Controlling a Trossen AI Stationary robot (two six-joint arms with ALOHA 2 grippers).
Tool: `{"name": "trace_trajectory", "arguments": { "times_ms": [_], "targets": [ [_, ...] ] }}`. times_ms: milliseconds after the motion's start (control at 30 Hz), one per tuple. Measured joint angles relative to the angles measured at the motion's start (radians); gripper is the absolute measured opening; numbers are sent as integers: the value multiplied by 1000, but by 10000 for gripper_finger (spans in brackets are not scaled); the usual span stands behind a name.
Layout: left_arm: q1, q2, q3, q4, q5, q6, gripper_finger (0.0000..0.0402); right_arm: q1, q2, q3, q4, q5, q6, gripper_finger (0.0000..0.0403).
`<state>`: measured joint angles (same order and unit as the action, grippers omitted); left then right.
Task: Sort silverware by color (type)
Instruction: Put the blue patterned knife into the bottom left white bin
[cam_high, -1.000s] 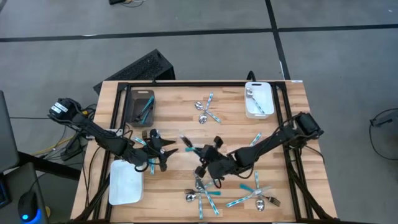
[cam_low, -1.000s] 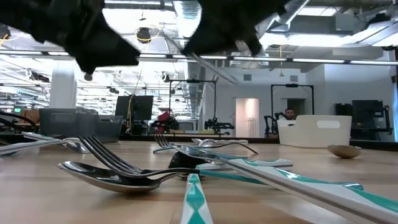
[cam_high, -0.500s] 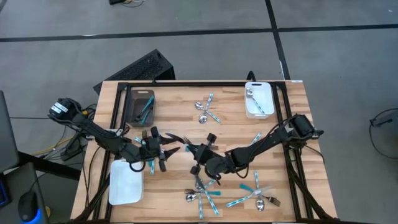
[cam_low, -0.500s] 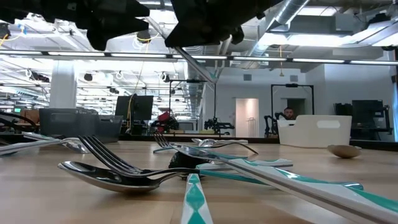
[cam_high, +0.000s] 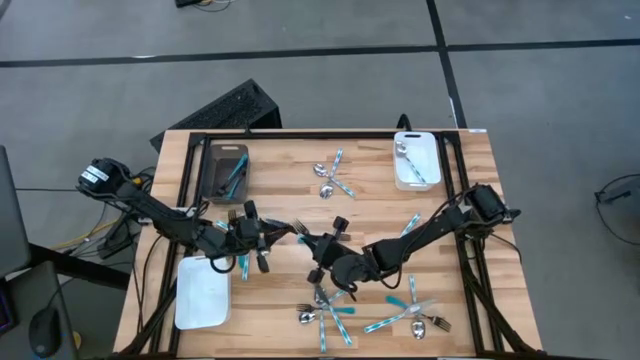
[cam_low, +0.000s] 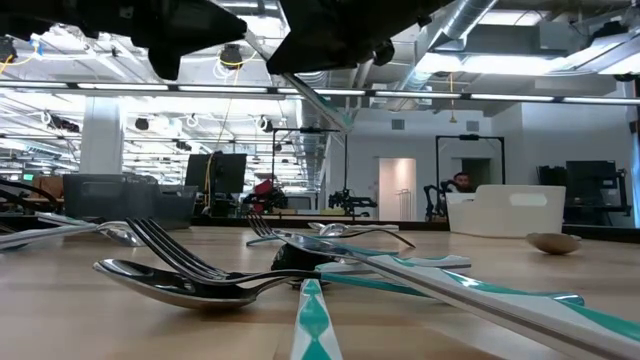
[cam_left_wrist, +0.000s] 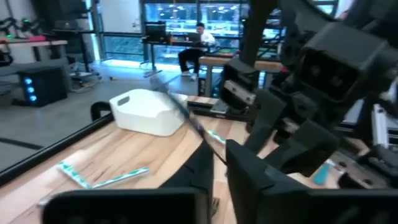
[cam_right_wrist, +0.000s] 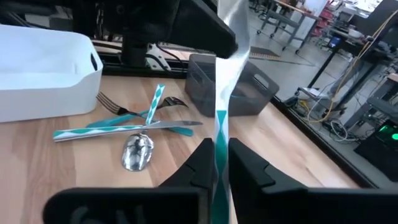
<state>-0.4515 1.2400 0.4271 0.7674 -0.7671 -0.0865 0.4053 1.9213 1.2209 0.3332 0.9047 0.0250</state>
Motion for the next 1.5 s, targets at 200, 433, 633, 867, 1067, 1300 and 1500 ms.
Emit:
{"name": "trace_trajectory", "arguments": {
  "times_ms": [200, 433, 633, 867, 1067, 1300, 1500],
  "targets": [
    [3, -16, 0, -33, -16, 89, 1, 2, 0, 0, -35, -20, 70, 126],
    [-2, -214, 122, -604, -7, -10, 0, 42, -27, 1, -51, 10, 80, 189],
    [-71, -294, 317, -1239, 5, -325, 0, 85, -48, 1, -62, 39, 85, 203],
    [-170, -291, 428, -1661, 191, -694, 0, 117, -65, 1, -124, 48, 101, 195],
    [-287, -291, 523, -1794, 297, -962, 0, 115, -65, 1, -143, 79, -8, 185],
    [-434, -291, 613, -1963, 293, -1175, 0, 125, -64, 30, -101, 336, -56, 166],
    [-551, -227, 613, -2041, 404, -1427, 0, 158, -64, 80, -105, 507, -88, 145]
  ]
}}
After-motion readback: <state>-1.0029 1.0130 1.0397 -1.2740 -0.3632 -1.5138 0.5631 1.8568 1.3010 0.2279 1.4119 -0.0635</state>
